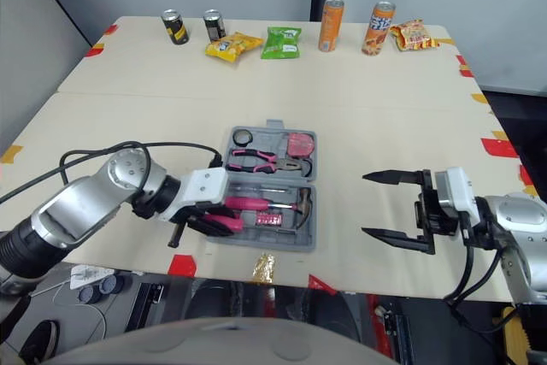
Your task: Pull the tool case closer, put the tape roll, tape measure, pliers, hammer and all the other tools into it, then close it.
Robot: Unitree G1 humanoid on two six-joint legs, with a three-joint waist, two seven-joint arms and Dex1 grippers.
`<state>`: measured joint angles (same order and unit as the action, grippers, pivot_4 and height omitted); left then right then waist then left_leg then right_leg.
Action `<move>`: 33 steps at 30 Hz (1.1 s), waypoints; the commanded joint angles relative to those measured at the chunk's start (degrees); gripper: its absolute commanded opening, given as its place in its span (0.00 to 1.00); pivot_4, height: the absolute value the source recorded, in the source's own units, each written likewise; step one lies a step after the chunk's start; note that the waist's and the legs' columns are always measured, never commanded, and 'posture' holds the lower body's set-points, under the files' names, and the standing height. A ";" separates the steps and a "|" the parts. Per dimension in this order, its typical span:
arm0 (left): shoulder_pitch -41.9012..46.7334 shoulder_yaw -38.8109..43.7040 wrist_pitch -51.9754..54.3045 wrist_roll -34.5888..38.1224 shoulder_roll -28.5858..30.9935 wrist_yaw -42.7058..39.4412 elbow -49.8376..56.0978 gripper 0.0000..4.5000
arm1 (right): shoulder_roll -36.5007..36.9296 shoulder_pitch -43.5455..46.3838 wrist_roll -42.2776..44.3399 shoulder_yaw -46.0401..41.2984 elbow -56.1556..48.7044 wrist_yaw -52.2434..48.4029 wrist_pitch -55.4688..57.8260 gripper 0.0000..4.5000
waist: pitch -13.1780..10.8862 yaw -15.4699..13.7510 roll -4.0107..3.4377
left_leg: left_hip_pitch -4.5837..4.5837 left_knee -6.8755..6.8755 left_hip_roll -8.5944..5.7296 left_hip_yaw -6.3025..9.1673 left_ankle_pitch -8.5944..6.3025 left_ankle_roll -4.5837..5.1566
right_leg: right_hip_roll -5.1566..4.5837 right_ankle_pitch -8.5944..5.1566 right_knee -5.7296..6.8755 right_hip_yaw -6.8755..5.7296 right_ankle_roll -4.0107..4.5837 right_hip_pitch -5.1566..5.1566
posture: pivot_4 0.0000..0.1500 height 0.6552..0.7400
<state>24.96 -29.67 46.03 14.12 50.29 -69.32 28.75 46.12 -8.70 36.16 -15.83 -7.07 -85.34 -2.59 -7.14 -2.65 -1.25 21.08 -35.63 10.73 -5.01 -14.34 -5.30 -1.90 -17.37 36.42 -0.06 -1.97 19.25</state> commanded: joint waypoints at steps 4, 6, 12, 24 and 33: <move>2.61 -4.45 4.44 -1.83 -1.54 1.85 3.07 0.14 | -0.23 -0.36 0.87 -1.77 -1.23 0.07 -0.90 1.00 | 0.00 -0.23 0.00 | 0.01 -0.02 0.00 0.00 0.00 0.00 | 0.00 0.00 0.01 0.00 0.00 0.00 | 1.00 0.98; 3.69 -5.30 5.61 -2.12 -2.56 2.65 2.85 0.14 | -0.16 -0.45 0.91 -1.81 -1.17 0.01 -0.88 1.00 | 0.00 -0.27 0.00 | 0.01 -0.03 0.00 0.00 0.00 0.00 | 0.00 0.00 0.02 0.00 0.00 0.00 | 1.00 0.98; 6.27 -7.36 8.91 -1.80 -5.28 4.63 2.37 0.14 | 0.32 -0.64 0.87 -2.04 -0.59 -0.78 -1.06 1.00 | 0.00 -0.32 0.00 | 0.02 -0.06 0.00 0.00 0.00 0.00 | 0.00 -0.01 0.06 0.01 0.02 0.00 | 1.00 0.98; 7.23 -9.81 10.49 -1.23 -8.21 6.61 0.95 0.14 | 0.63 -1.09 0.91 -2.42 -0.78 -0.76 -1.18 1.00 | 0.01 -0.55 0.00 | 0.03 -0.10 -0.01 0.00 0.00 -0.02 | 0.01 -0.01 0.10 0.02 0.02 -0.02 | 1.00 0.98; 7.03 -10.02 10.87 -0.57 -9.09 6.85 0.33 0.44 | 0.54 -1.38 0.99 -2.62 -1.02 -0.56 -1.29 1.00 | 0.01 -1.13 0.00 | 0.04 -0.12 -0.02 0.00 -0.01 -0.04 | 0.01 -0.01 0.09 0.03 0.01 -0.02 | 1.00 0.98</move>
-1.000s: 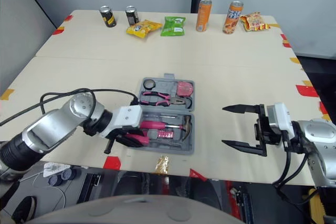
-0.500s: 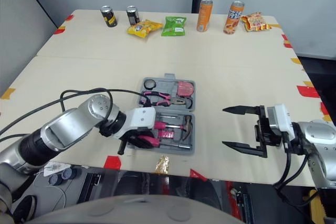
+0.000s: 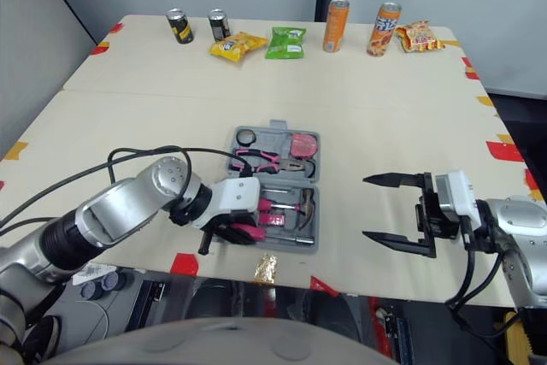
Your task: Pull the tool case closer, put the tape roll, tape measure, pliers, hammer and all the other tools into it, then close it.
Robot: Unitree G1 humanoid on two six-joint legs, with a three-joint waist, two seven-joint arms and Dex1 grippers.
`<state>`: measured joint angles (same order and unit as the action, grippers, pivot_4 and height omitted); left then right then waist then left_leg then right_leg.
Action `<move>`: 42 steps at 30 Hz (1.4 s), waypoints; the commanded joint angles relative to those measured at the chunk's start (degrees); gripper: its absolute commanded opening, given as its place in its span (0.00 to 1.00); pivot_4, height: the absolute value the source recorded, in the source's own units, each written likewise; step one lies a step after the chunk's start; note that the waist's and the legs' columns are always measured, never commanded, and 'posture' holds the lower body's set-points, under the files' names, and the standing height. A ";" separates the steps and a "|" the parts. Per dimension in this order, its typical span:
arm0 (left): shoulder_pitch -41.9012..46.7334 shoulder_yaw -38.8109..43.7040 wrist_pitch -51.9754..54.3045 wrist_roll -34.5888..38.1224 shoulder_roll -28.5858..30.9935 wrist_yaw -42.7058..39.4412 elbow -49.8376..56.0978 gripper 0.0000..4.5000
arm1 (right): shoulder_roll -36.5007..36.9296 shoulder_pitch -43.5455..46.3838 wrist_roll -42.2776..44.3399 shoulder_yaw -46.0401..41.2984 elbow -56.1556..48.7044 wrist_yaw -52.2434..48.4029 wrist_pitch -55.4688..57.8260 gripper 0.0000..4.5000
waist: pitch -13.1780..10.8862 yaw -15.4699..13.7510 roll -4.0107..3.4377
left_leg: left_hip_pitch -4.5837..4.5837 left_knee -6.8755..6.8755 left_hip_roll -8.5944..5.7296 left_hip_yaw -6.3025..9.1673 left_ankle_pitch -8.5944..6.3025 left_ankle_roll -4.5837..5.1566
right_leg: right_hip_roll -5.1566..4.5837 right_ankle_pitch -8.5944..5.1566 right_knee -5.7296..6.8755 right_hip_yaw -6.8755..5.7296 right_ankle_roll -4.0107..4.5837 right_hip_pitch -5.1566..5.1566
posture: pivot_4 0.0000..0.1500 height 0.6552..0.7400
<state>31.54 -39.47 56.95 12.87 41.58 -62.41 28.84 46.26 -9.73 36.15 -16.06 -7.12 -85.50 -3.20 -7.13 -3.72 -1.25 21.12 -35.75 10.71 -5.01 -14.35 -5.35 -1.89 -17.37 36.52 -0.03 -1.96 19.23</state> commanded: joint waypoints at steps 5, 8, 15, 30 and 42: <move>0.36 0.09 0.73 0.95 -0.38 0.51 0.42 0.82 | 0.23 -0.26 0.95 -2.21 -1.04 -0.35 -0.65 1.00 | 0.00 -0.09 0.00 | 0.00 -0.01 0.00 0.00 0.00 -0.01 | 0.00 0.00 0.03 0.00 0.00 0.00 | 1.00 0.98; 0.32 0.63 1.04 1.60 0.58 -0.01 1.12 0.97 | 0.09 -0.13 0.81 -2.12 -0.98 -0.40 -0.61 1.00 | 0.00 -0.08 0.01 | 0.00 0.00 0.00 0.00 0.00 -0.01 | 0.00 0.00 0.03 0.00 -0.01 0.00 | 1.00 0.98; 0.37 4.96 -1.42 4.27 2.34 -1.77 0.84 0.97 | -0.14 0.50 0.66 -1.71 -0.83 -0.35 -0.53 1.00 | 0.00 -0.12 0.00 | 0.00 -0.01 0.00 0.00 0.00 -0.02 | 0.00 0.00 0.03 -0.01 -0.01 0.00 | 1.00 0.98; -14.57 20.06 -43.37 8.60 -4.15 -11.31 -16.34 0.01 | -1.90 1.33 0.33 -0.30 -0.87 0.22 -0.23 1.00 | 0.04 -0.12 -0.02 | -0.01 -0.02 0.00 0.03 -0.01 -0.02 | -0.01 0.01 0.04 -0.05 -0.02 -0.01 | 1.00 0.98; -15.05 17.54 -57.90 2.71 -7.79 -16.78 -29.81 0.01 | -2.13 1.59 0.34 -0.24 -1.03 0.81 -0.20 1.00 | 0.08 0.13 -0.04 | -0.02 -0.07 0.03 0.05 -0.02 0.02 | -0.02 0.00 0.35 -0.07 0.00 0.03 | 1.00 0.98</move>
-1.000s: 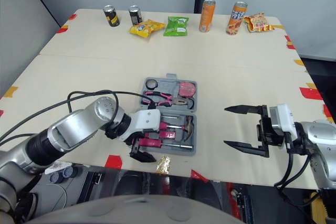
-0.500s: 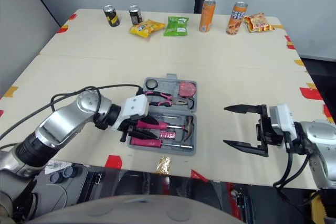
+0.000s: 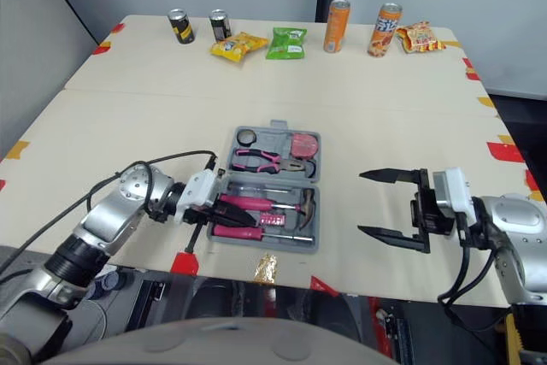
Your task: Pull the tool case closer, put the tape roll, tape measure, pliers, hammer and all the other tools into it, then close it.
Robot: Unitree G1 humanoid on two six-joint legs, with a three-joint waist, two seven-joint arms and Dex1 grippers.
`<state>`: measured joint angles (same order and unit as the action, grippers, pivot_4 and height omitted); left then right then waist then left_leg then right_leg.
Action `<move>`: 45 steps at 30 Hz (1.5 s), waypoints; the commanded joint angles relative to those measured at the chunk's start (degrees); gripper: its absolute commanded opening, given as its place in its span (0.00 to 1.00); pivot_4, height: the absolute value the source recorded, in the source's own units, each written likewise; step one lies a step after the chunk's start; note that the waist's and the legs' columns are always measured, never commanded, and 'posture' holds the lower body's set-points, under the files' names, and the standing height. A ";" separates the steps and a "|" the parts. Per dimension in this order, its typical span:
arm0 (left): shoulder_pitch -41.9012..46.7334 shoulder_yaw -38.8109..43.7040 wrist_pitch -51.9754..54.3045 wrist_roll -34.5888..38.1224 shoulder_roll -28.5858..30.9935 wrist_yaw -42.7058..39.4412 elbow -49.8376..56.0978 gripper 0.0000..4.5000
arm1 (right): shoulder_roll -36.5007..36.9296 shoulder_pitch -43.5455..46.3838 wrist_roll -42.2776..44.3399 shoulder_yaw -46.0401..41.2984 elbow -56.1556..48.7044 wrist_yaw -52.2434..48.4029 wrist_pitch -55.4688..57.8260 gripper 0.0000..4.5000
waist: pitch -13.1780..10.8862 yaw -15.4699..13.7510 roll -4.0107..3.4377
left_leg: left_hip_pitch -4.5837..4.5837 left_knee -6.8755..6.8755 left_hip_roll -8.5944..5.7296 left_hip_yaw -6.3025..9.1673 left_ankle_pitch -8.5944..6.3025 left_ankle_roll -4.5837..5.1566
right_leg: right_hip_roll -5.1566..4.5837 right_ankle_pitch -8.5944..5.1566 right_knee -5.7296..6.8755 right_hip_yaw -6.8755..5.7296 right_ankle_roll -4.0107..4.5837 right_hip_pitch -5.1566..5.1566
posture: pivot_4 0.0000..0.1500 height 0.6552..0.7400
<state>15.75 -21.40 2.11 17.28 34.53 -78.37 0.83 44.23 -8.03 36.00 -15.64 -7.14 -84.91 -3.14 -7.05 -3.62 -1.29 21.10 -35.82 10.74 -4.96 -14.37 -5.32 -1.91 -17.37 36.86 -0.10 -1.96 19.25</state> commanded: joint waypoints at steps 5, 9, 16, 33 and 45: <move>0.47 -1.20 -5.53 -3.52 -1.09 -2.34 -4.03 0.01 | -0.07 -0.50 0.51 -0.82 -1.36 0.59 -0.26 1.00 | 0.00 0.46 0.00 | -0.01 0.00 0.00 0.00 -0.05 0.11 | -0.01 -0.05 0.13 0.00 0.08 0.04 | 1.00 0.98; 0.36 -1.46 -6.34 -4.49 -1.72 -2.27 -5.31 0.01 | -0.06 -0.83 0.59 -0.94 -1.65 0.84 -0.25 1.00 | 0.00 0.80 0.00 | -0.02 -0.01 0.00 0.00 -0.14 0.30 | -0.02 -0.09 0.21 -0.01 0.16 0.10 | 1.00 0.98; 0.18 -1.72 -6.07 -6.54 -2.38 -1.20 -6.77 0.01 | 0.03 -1.20 0.68 -1.11 -1.89 1.02 -0.33 1.00 | 0.01 1.19 0.00 | 0.02 -0.05 0.01 -0.01 -0.17 0.39 | -0.03 -0.15 0.31 0.00 0.27 0.28 | 1.00 0.98; -0.79 -3.64 -4.16 -11.02 -1.31 -0.27 -8.82 0.01 | 0.18 -1.45 0.47 -1.10 -1.95 1.29 -0.39 1.00 | 0.42 1.27 -0.08 | -0.02 -0.06 0.04 -0.02 -0.18 0.47 | -0.05 -0.24 0.42 -0.03 0.42 0.29 | 1.00 0.98; -2.64 7.93 4.27 0.36 0.48 3.73 0.79 0.01 | -2.10 0.35 -5.65 2.06 -0.67 9.40 -0.41 1.00 | 0.91 1.40 -0.10 | 0.04 -0.09 0.36 -0.08 -0.18 0.46 | 0.01 -0.27 0.56 -0.06 0.47 0.55 | 1.00 0.98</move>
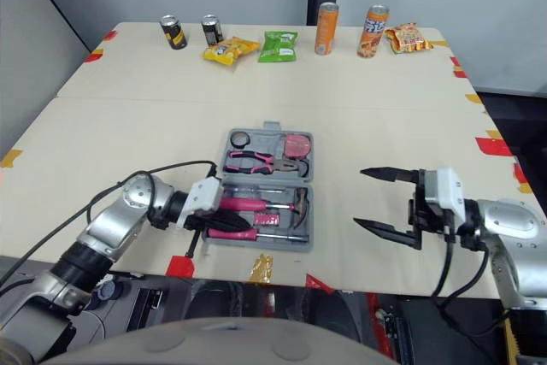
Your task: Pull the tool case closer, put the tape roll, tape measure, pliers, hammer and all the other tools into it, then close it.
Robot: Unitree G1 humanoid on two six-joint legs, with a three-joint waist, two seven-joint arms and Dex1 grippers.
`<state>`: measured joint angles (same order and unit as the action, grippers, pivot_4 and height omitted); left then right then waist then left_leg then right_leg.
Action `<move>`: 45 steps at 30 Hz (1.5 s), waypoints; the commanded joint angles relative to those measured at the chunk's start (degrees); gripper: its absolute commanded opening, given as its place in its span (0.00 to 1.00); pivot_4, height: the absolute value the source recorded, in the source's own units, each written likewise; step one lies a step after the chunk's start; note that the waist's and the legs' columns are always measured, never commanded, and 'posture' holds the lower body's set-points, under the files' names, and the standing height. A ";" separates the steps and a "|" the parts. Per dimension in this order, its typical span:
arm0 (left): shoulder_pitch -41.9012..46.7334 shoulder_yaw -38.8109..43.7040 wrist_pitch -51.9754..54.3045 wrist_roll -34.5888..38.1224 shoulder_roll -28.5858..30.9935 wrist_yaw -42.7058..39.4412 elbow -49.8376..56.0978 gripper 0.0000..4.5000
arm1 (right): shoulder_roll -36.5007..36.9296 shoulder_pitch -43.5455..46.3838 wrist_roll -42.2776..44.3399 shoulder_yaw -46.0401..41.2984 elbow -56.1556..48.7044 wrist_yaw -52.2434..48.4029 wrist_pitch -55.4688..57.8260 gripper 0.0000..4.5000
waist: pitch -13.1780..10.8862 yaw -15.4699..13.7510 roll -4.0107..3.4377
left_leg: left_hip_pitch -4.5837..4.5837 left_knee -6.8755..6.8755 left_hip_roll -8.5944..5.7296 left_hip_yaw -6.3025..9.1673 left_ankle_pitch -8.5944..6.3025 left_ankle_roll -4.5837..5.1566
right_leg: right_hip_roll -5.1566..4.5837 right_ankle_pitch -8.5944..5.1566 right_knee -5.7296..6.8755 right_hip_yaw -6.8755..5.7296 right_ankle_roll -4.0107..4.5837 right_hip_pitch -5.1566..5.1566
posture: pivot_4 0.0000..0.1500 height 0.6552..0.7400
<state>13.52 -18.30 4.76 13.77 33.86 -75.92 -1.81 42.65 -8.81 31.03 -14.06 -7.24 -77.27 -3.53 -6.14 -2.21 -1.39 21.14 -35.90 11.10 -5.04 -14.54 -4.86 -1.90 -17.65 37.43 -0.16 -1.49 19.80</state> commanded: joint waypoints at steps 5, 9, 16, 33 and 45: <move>-2.06 12.20 6.34 9.06 2.61 4.41 5.38 0.01 | -1.55 2.17 -0.67 1.59 0.39 4.24 2.29 1.00 | 0.00 -0.04 0.01 | 0.01 0.01 -0.08 -0.04 0.00 -0.02 | 0.06 -0.01 0.04 0.02 0.02 0.05 | 1.00 0.98; -3.78 16.10 5.73 8.38 3.58 7.67 2.73 0.01 | -2.27 3.10 -2.87 3.69 2.88 5.42 2.63 1.00 | -0.01 -0.10 0.01 | 0.01 0.01 -0.10 -0.06 0.00 -0.04 | 0.06 -0.01 -0.01 0.04 0.02 0.04 | 1.00 0.98; -2.93 22.14 5.29 8.60 2.91 12.95 -6.92 0.00 | -4.68 9.18 -10.10 8.83 11.53 9.30 0.83 0.87 | -0.01 0.09 0.01 | -0.01 0.02 -0.13 -0.06 0.16 -0.33 | 0.12 -0.01 0.00 0.04 0.01 0.03 | 1.00 0.98; 6.82 17.22 -10.31 1.98 1.41 0.19 -29.89 0.00 | -7.52 26.37 -23.43 22.68 29.50 7.71 -3.36 0.01 | -0.03 -0.66 0.05 | 0.05 -0.03 -0.11 -0.13 0.19 -0.56 | 0.14 0.02 0.25 0.03 -0.03 0.02 | 1.00 0.98; 13.77 13.57 -18.33 -3.74 -0.49 -4.10 -41.38 0.00 | -9.72 28.81 -25.14 24.94 30.94 7.29 -4.45 0.01 | -0.04 -0.77 0.06 | 0.11 -0.08 -0.07 -0.16 0.19 -0.57 | 0.14 0.03 0.27 0.00 -0.05 0.04 | 1.00 0.98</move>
<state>26.31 -4.58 -11.87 10.78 33.22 -79.16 -42.65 33.12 19.17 5.78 10.66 24.24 -69.73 -7.22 -6.17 -2.98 -1.33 21.25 -35.98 11.04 -5.20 -14.35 -5.42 -1.77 -17.62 37.70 -0.16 -1.54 19.85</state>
